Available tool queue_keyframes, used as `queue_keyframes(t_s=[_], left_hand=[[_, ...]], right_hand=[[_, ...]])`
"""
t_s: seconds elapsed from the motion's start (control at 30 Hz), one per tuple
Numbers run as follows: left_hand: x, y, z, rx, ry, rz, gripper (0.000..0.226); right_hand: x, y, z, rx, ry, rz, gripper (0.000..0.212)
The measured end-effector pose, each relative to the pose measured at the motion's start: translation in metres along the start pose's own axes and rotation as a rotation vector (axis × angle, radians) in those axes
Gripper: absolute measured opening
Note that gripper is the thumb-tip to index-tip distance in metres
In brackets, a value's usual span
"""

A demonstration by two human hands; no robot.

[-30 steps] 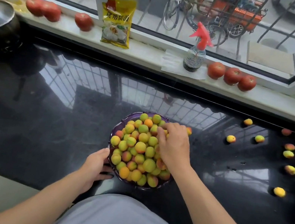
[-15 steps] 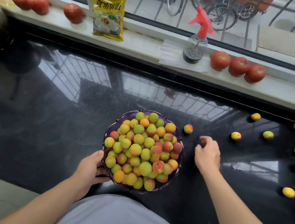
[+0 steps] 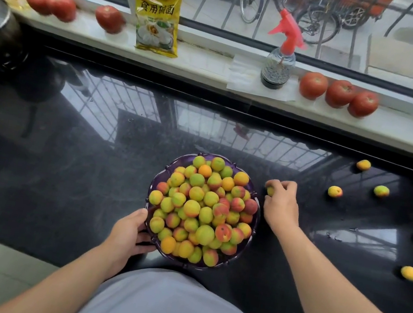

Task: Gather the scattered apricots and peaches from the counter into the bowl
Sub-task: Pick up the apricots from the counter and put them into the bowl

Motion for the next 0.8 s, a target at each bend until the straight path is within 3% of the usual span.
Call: queue_keyframes(t_s=[0.13,0.23,0.47,0.63,0.8], left_hand=[[0.001,0.0,-0.002,-0.006,0.012,-0.01,0.034],[0.001,0.001,-0.003,-0.021,0.019,-0.003,0.035],[0.002,-0.001,-0.002,-0.028,0.03,0.017,0.037],[0.002,-0.001,-0.003,-0.032,0.028,0.041,0.037],[0.004,-0.003,-0.003,-0.039,0.037,0.059,0.037]], right_hand=[[0.025,-0.003,-0.044,0.084,0.146,0.219,0.028],[0.038,-0.009,-0.072,0.094,0.228,0.41,0.038],[-0.001,-0.039,-0.114,-0.012,0.064,0.868,0.029],[-0.051,-0.045,-0.105,-0.038,-0.109,0.556,0.028],[-0.105,-0.027,-0.083,-0.048,-0.273,0.187,0.04]])
Point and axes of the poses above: each hand's wrist, its own z-axis towards the middle knuckle, its own y-axis out of the palm, x = y × z, the point moved 7 cm from there along z, towards the middle knuckle, and after that the axes turned 6 degrees about -x, right-handed, at the moved point
